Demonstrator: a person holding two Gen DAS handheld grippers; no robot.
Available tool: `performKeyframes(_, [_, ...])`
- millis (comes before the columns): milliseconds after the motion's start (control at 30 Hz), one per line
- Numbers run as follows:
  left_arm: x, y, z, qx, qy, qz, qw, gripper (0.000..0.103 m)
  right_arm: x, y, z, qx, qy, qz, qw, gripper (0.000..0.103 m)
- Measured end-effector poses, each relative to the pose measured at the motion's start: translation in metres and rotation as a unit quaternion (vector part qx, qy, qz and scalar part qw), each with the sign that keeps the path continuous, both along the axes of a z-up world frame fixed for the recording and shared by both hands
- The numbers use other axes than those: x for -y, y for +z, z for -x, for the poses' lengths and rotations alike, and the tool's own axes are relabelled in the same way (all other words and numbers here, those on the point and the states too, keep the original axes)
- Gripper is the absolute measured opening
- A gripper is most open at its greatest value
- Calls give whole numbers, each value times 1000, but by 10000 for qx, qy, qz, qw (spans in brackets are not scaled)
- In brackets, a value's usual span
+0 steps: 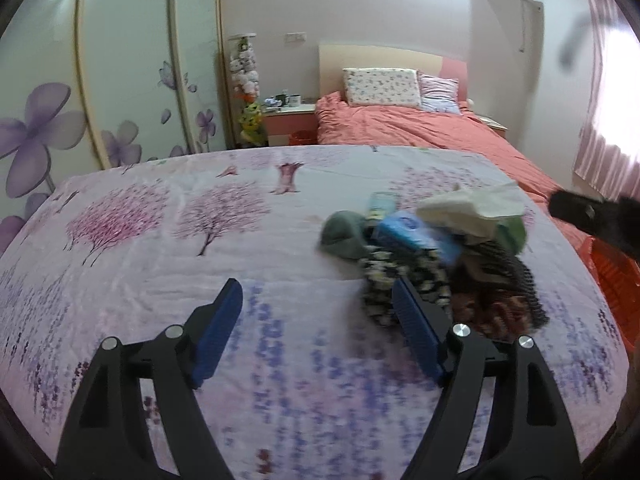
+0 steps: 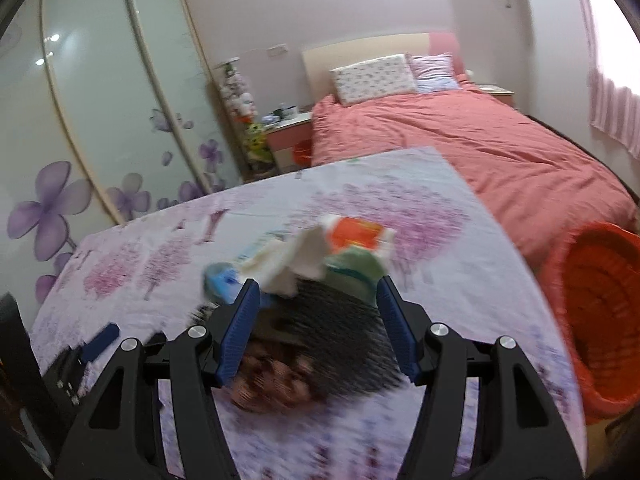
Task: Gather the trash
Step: 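Move both open tools back over the item pile on the bed, then grasp the white tissue with the right tool while the left tool grasps the black daisy-print cloth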
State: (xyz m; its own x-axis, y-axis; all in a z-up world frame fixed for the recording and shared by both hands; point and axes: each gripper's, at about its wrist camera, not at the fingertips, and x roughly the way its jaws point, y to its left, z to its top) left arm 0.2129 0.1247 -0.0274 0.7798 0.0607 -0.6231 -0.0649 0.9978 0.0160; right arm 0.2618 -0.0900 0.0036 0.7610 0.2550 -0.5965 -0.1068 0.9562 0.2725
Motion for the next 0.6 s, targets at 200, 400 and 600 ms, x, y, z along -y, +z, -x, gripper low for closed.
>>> performKeyframes(200, [-22,-5,-1,-70,131,194,9997,76,-22,-17,-36,-416,-75,-23,9991,42])
performKeyframes(400, [-23,-7,-1,-94,20,297,9995,76,-25,-24,-32,-372,86,-80,9992,5])
performKeyframes(600, [-10,-8,-5,-152,-224,500,9984,76,-25,2,-14,209,184,10,9996,1])
